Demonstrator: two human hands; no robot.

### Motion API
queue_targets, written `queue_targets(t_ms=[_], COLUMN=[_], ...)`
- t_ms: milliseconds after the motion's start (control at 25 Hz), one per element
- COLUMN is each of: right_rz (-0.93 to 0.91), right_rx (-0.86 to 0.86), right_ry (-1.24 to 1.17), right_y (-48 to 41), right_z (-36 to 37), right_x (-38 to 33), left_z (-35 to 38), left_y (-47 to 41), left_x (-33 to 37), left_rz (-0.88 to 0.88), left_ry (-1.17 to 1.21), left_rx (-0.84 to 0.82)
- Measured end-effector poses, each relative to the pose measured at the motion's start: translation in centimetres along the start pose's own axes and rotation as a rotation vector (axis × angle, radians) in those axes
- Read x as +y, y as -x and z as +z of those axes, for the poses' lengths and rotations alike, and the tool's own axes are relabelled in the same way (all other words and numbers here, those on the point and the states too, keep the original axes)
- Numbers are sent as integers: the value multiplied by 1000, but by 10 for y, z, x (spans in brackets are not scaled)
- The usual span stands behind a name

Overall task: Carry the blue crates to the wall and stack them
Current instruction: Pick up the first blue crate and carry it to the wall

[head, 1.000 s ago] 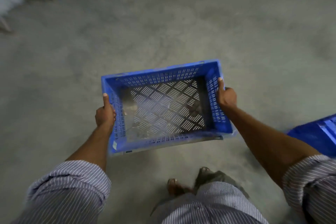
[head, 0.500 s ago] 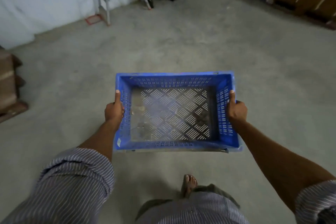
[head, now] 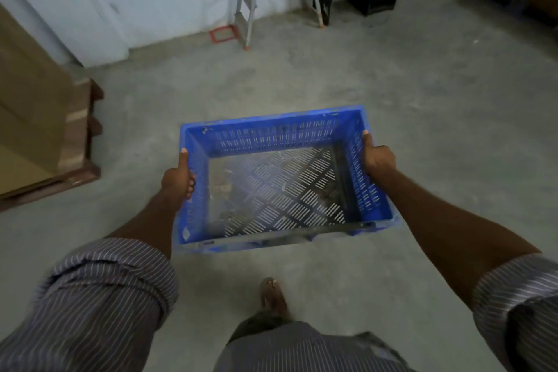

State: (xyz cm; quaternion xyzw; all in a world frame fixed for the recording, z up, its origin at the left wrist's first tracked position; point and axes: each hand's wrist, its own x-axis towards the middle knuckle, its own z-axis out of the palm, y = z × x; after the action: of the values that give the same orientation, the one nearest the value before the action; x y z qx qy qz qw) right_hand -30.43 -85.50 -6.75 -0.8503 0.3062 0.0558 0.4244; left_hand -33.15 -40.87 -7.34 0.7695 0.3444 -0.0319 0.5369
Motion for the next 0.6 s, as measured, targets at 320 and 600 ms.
queue_targets(t_ms=[320,600], right_rz=[2,-4], right_rx=[-73,-156], right_ry=[-37,-7], right_y=[-141,-331], right_z=[134,259], right_x=[-190,-356], left_z=[-51,-47], left_y=[-217,-434], left_x=[118,210], left_rz=[-15,-68], left_ry=[-2,38], left_rx=[6,11])
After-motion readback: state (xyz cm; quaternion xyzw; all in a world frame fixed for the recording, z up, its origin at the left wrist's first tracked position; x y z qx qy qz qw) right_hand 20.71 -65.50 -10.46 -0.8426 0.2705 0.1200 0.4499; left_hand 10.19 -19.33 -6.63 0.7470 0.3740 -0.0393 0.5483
